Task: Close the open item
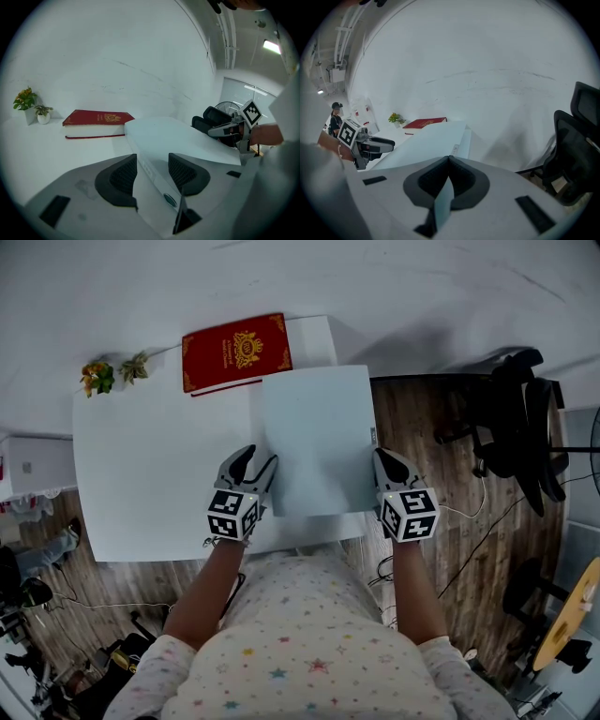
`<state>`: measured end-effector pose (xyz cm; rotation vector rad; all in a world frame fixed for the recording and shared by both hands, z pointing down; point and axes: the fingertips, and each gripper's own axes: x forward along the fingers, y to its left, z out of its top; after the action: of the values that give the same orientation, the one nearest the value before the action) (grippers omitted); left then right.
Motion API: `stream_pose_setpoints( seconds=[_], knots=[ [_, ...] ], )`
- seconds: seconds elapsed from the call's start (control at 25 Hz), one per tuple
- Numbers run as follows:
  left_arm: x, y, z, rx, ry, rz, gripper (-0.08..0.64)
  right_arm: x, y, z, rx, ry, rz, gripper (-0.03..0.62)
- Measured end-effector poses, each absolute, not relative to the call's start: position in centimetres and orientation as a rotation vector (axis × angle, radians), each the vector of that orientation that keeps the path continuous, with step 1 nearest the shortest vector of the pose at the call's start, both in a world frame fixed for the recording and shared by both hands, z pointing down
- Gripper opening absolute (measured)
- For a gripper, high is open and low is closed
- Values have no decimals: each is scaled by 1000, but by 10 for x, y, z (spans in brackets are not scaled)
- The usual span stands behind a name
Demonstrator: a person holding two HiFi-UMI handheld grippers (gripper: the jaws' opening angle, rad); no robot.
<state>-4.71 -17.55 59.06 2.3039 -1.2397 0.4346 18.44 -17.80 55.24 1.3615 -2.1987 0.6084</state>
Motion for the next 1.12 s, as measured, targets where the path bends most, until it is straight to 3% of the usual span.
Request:
stream_pose_setpoints(
  seconds=[0.2, 0.44, 0.68, 1.12],
  knots=[
    [-40, -173, 589, 2335, -1216, 435, 178, 183, -177, 554, 1358, -2237, 653, 36],
    [-37, -172, 589, 2352, -1203, 439, 161, 183, -178, 558, 1372, -2262, 765, 187],
    [-32, -172, 588, 2393, -1166, 459, 136, 181, -178, 576, 1351, -2258, 963, 279],
    [-16, -167, 586, 2449, -1095, 527, 52, 177, -177, 586, 1316, -2241, 1025, 301]
  ],
)
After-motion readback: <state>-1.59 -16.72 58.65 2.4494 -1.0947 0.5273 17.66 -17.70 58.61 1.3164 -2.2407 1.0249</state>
